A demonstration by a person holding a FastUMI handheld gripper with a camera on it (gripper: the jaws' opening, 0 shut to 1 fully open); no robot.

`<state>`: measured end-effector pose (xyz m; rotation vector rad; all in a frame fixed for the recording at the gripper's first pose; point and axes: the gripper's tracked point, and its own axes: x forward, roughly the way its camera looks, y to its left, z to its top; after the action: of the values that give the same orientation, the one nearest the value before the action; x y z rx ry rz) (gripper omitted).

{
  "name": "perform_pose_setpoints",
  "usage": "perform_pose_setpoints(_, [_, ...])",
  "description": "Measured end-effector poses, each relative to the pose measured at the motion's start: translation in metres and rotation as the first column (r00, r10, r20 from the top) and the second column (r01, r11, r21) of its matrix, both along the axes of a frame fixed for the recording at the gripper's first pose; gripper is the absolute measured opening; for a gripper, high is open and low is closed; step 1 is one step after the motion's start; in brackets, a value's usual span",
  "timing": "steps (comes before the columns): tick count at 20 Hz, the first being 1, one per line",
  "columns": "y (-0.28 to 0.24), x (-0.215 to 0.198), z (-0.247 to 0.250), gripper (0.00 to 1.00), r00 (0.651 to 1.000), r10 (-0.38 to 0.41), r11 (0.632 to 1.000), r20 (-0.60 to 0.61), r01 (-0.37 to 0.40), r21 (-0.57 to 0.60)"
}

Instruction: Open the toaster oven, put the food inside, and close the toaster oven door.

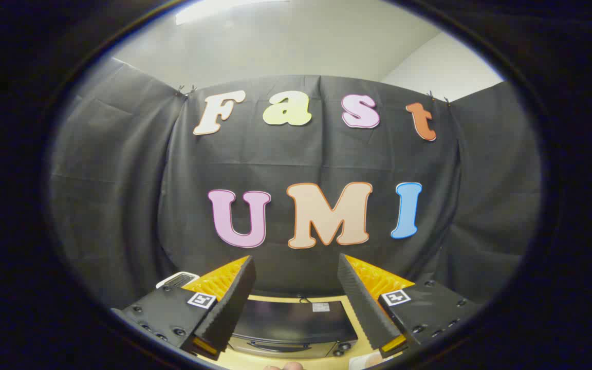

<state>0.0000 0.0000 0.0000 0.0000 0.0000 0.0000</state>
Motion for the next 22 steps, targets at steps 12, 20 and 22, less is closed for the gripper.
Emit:
perform_pose_setpoints(12, [-0.009,0.023,-0.014,1.00,1.000,-0.028,1.000,-0.015,0.028,-0.002])
perform_pose_setpoints(20, [-0.007,0.034,-0.065,1.00,0.996,-0.027,0.999,-0.085,0.030,0.036])
perform_pose_setpoints(22, [-0.001,0.038,-0.090,1.00,0.991,-0.011,0.998,-0.133,0.019,0.058])
